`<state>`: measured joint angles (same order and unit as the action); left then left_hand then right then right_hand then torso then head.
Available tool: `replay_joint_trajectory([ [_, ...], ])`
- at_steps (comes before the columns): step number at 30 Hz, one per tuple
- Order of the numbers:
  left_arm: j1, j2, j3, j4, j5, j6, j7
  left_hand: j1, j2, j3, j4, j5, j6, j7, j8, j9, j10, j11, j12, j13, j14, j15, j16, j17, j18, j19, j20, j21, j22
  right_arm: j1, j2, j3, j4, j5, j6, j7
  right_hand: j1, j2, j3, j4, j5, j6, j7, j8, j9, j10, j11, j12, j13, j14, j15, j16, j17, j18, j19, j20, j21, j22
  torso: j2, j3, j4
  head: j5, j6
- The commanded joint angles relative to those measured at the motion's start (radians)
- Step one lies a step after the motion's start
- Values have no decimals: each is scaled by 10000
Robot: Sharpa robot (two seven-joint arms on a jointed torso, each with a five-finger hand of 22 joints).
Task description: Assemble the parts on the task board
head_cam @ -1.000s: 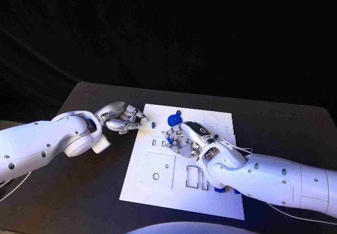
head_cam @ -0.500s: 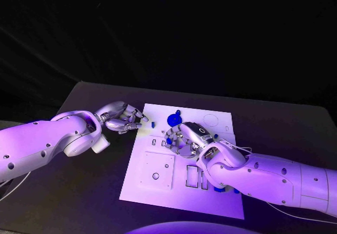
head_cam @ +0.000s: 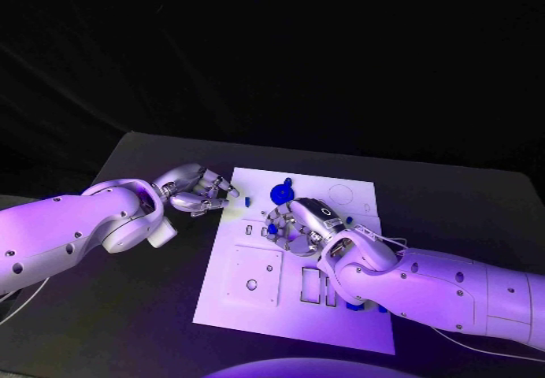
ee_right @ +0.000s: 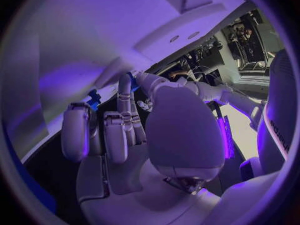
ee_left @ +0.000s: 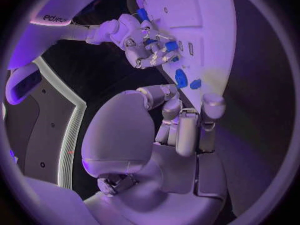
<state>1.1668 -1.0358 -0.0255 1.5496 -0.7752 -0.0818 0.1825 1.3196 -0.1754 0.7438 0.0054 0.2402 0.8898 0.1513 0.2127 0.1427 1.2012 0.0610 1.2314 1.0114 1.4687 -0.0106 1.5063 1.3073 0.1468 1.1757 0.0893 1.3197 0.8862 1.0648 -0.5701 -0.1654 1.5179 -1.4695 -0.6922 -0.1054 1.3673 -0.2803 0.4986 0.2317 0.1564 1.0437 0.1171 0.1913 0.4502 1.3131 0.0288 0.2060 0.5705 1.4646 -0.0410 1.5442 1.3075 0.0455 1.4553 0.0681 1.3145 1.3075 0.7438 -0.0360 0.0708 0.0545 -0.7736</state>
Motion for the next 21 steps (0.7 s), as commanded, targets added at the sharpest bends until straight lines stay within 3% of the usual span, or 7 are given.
replay_joint_trajectory([
  [1,10,24,6,11,-10,156,18,-37,-50,6,18,-43,70,8,-43,9,-23,21,-22,-7,436,74,49,1016,-156,-9,51,35,12,-9,-1,-2,44,-324,-65,-15,-15,-58,0,-73,-32,-39,-24,-30,12,65,27,-36,-14,897,56,-34,1867,108,-9,35,-11,1422,-4,1,-1,8,11],
  [21,10,21,6,8,-18,182,-1,-37,-50,6,18,-43,70,8,-43,9,-23,21,-22,-7,436,74,49,1016,-156,-9,51,35,12,-9,3,-2,107,-805,-70,-528,-86,-98,-56,-96,-53,-8,-32,-21,27,212,21,-111,-125,904,52,-23,1894,105,6,34,1,1437,-1,-4,3,-8,6],
])
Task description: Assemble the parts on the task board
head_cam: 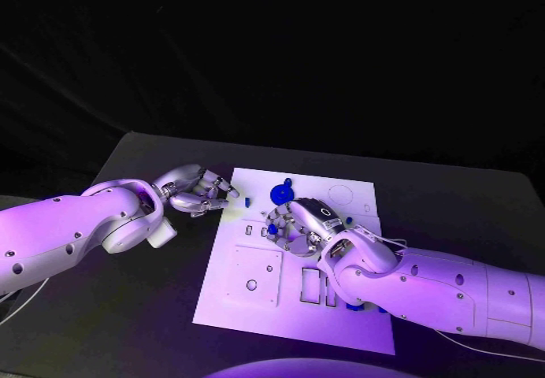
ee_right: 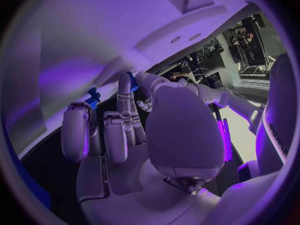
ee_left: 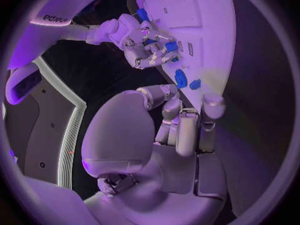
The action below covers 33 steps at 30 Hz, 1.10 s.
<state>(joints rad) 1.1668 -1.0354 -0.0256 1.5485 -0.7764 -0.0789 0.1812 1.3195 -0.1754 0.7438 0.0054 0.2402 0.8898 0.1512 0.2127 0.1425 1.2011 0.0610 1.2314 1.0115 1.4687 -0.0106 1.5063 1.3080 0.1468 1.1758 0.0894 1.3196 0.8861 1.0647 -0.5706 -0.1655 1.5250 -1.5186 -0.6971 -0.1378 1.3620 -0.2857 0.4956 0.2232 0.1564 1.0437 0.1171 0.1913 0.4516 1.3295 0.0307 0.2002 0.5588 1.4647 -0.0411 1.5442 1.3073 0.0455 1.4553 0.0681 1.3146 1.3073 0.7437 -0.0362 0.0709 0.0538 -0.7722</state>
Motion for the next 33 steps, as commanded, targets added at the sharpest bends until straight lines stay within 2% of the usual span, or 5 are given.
replay_joint_trajectory([
  [1,10,16,7,19,-10,155,10,-37,-50,6,18,-43,70,8,-42,11,-22,22,-22,-8,436,74,49,1009,-156,-9,51,36,13,-8,10,-2,48,-351,-18,-232,-33,-45,-26,-11,-53,-7,-32,-22,13,48,3,-53,-9,904,53,-23,1895,105,5,35,1,1439,-1,1,3,1,-8],
  [19,10,3,7,34,-25,164,-6,-37,-50,6,18,-43,70,8,-42,11,-22,22,-22,-8,436,74,49,1009,-156,-9,51,36,13,-29,24,-1,296,-1269,89,-934,-49,-62,-69,-41,-46,40,-54,-1,26,126,-17,-71,-41,909,38,-13,1919,95,35,28,54,1469,-3,-11,5,22,-24],
  [33,10,-4,7,35,-28,184,-25,-37,-50,6,18,-43,70,8,-42,11,-22,22,-22,-8,436,74,49,1009,-156,-9,51,36,13,-56,0,1,474,-2100,155,-1701,-114,-73,-153,-50,-25,52,-63,-2,30,172,-23,-106,-81,913,31,-6,1936,90,50,21,75,1484,-3,0,-2,37,-35],
])
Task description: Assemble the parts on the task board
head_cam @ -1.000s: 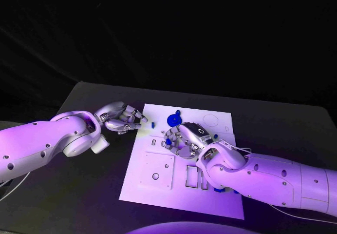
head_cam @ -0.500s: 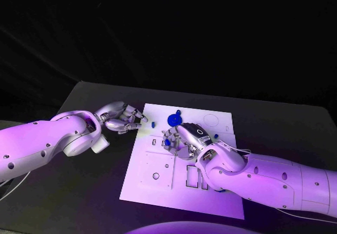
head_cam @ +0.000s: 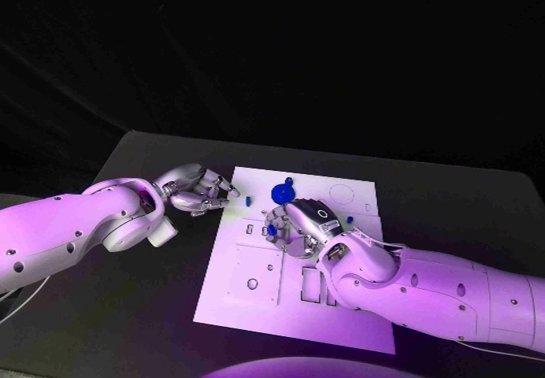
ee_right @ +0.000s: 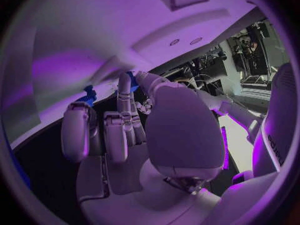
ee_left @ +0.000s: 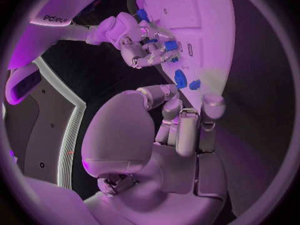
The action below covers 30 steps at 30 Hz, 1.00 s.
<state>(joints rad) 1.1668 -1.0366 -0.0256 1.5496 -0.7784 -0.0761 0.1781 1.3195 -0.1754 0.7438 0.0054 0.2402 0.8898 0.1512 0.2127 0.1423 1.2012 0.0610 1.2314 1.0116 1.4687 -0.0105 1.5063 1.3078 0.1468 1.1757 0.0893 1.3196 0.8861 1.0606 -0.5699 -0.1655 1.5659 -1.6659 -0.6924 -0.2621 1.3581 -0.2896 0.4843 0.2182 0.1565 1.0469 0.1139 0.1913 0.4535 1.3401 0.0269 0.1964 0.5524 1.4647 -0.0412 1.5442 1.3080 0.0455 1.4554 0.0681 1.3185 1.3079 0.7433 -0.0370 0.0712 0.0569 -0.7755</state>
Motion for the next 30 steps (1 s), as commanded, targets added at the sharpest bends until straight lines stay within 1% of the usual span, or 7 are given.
replay_joint_trajectory([
  [1,10,7,7,23,-8,158,5,-37,-50,6,18,-43,70,8,-43,13,-23,21,-22,-9,436,73,49,1011,-157,-9,51,36,14,-17,-15,0,86,-666,108,-495,-85,-33,-54,-1,-11,28,-35,0,12,80,11,-74,-24,915,29,-4,1936,85,60,19,58,1489,1,10,-8,9,-2],
  [7,10,11,7,15,-28,169,-3,-37,-50,6,18,-43,70,8,-43,13,-23,21,-22,-9,436,73,49,1011,-157,-9,51,36,14,-21,-64,2,231,-893,163,-740,-95,-32,-68,-2,-3,38,-39,3,13,95,7,-78,-30,917,27,0,1945,83,65,17,67,1494,-5,6,-19,3,6],
  [14,9,15,7,5,-35,185,-9,-37,-50,6,18,-43,70,8,-43,13,-23,21,-22,-9,436,73,49,1011,-157,-9,51,36,14,-22,-89,4,314,-1081,234,-952,-129,-36,-104,4,1,49,-44,5,15,118,4,-91,-46,918,23,2,1949,82,71,14,74,1499,-1,9,-5,-7,8],
  [24,9,19,7,-13,-37,210,-22,-37,-50,6,18,-43,70,8,-43,13,-23,21,-22,-9,436,73,49,1011,-157,-9,51,36,14,-20,-133,9,462,-1279,374,-1192,-155,-37,-133,9,4,55,-47,4,16,135,2,-103,-59,921,20,7,1962,77,84,11,96,1511,-3,1,-16,-15,13],
  [30,9,19,7,-16,-53,214,-31,-37,-50,6,18,-43,70,8,-43,13,-23,21,-22,-9,436,73,49,1011,-157,-9,51,36,14,-15,-128,14,522,-1389,488,-1370,-193,-40,-175,19,-1,60,-50,2,16,154,0,-119,-75,919,18,5,1954,77,85,8,92,1511,3,1,-9,-21,14],
])
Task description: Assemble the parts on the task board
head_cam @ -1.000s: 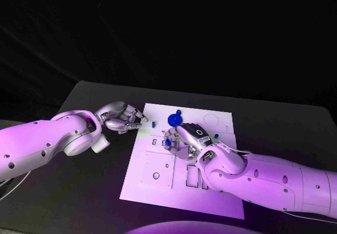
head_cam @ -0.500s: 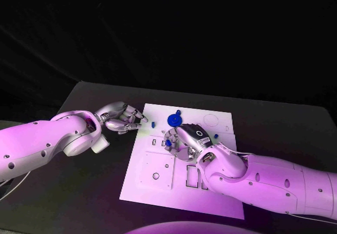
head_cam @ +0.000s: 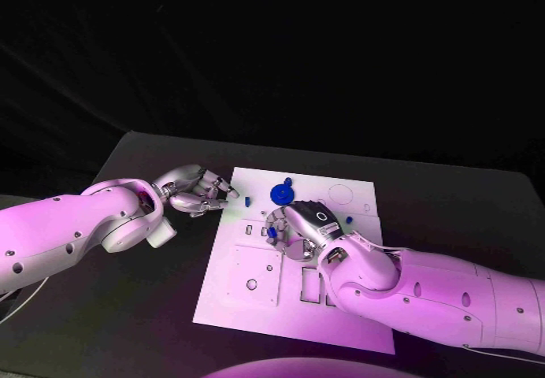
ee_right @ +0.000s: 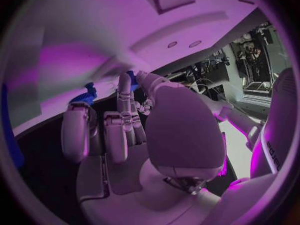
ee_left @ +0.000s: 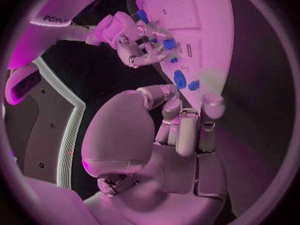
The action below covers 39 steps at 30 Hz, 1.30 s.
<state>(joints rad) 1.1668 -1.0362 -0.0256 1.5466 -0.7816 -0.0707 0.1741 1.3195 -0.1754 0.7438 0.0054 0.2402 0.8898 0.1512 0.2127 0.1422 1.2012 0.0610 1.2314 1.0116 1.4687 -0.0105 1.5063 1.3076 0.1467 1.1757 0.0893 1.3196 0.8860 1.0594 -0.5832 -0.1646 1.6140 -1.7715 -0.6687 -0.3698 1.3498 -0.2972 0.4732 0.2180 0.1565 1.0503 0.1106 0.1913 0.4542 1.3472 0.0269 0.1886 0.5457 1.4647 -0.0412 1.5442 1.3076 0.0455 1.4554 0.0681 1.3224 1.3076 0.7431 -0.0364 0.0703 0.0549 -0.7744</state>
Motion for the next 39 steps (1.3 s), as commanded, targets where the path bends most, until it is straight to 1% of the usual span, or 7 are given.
replay_joint_trajectory([
  [1,9,16,7,13,-29,160,8,-37,-50,6,18,-43,71,9,-43,15,-23,21,-22,-10,436,73,49,1013,-156,-9,51,36,14,-1,2,6,55,-349,253,-313,-110,35,-65,22,-1,25,-16,1,9,83,0,-41,-8,919,18,4,1958,77,84,8,53,1515,-3,-6,2,-4,-5],
  [8,9,14,7,9,-62,167,1,-37,-50,6,18,-43,71,9,-43,15,-23,21,-22,-10,436,73,49,1013,-156,-9,51,36,14,42,-10,20,148,-450,368,-479,-124,38,-79,26,-2,28,-18,1,8,91,-1,-47,-15,920,17,7,1963,75,89,7,60,1519,-5,-7,0,-11,7],
  [12,9,16,7,5,-67,172,-2,-37,-50,6,18,-43,71,9,-43,15,-23,21,-22,-10,436,73,49,1013,-156,-9,51,36,14,67,-6,29,193,-504,442,-573,-133,38,-88,29,-3,28,-18,0,8,95,-1,-51,-19,920,17,7,1963,75,90,6,61,1520,2,-2,-6,-10,23],
  [17,9,20,7,3,-69,184,-7,-37,-50,6,18,-43,71,9,-43,15,-23,21,-22,-10,436,73,49,1013,-156,-9,51,36,14,95,7,36,208,-531,487,-634,-133,38,-88,29,-3,28,-18,0,8,95,-1,-51,-19,920,17,7,1963,75,90,6,61,1520,-2,-6,1,-18,36],
  [21,9,19,7,1,-70,190,-15,-44,-45,-9,7,-55,96,7,-72,21,-28,21,-40,-43,433,76,48,1007,-150,-30,60,36,-3,107,20,38,207,-542,526,-670,-133,38,-88,29,-3,28,-18,0,8,95,-1,-51,-19,920,17,7,1963,75,90,6,61,1520,6,0,5,-20,48],
  [34,9,10,7,7,-71,197,-26,-44,-45,-9,7,-55,96,7,-72,21,-28,21,-40,-43,433,76,48,1007,-150,-30,60,36,-3,134,83,40,201,-903,973,-1105,-158,38,-123,38,-13,36,-24,-2,8,114,-5,-68,-36,920,14,6,1962,72,98,4,73,1528,10,1,5,-23,39],
  [39,9,4,7,10,-71,196,-31,-44,-45,-9,7,-55,96,7,-72,21,-28,21,-40,-43,433,76,48,1007,-150,-30,60,36,-3,137,106,40,209,-1047,1057,-1237,-163,33,-133,37,-16,36,-24,-3,8,116,-5,-72,-39,920,14,6,1962,75,92,3,59,1522,10,3,4,-17,33],
])
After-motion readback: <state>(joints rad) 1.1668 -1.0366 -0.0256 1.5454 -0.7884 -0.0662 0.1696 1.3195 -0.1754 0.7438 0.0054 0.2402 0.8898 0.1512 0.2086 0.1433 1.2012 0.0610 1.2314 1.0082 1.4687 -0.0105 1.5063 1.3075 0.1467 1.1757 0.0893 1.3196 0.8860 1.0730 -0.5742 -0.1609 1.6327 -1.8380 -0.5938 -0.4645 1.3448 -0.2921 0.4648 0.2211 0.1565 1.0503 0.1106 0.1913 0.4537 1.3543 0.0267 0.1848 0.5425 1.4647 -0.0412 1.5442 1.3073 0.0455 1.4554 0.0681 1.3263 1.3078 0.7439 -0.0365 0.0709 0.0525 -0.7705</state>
